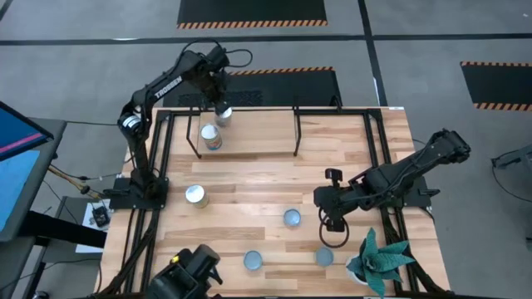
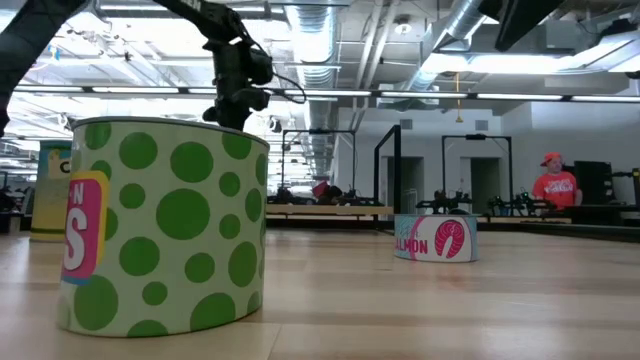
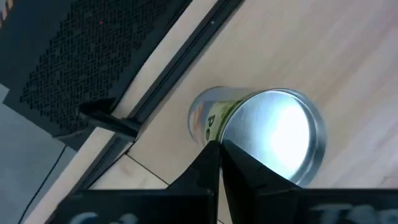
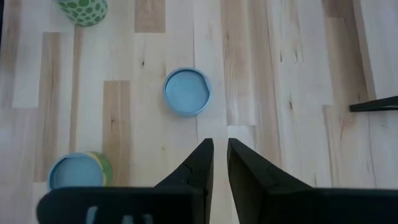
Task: Pick and place cans onto a shelf
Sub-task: Put the canned peaches on the shelf
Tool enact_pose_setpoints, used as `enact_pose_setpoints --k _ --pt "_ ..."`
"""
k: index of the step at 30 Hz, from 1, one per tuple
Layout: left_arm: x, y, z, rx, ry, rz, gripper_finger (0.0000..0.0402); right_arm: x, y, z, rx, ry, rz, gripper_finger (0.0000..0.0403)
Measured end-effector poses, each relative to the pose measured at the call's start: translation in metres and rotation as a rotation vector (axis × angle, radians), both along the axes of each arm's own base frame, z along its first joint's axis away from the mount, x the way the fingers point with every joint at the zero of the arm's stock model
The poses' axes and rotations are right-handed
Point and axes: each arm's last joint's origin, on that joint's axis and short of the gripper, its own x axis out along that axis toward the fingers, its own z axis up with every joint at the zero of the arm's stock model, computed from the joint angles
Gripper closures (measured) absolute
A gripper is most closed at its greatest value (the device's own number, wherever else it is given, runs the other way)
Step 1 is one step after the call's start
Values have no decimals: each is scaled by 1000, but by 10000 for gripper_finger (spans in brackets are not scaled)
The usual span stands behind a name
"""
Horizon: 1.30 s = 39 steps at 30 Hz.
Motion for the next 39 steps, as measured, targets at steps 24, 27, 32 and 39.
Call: enact_pose_setpoints --k 24,27,32,39 --pt "6 -4 -13 -58 40 -74 401 -2 4 0 1 4 19 333" --pt "6 -3 -13 -53 37 -82 397 -4 9 0 1 4 37 333" --pt "7 -2 -12 -39 25 -79 371 -8 16 0 2 4 69 333" --pt "9 0 -12 -16 11 -75 330 -10 20 0 2 4 85 333"
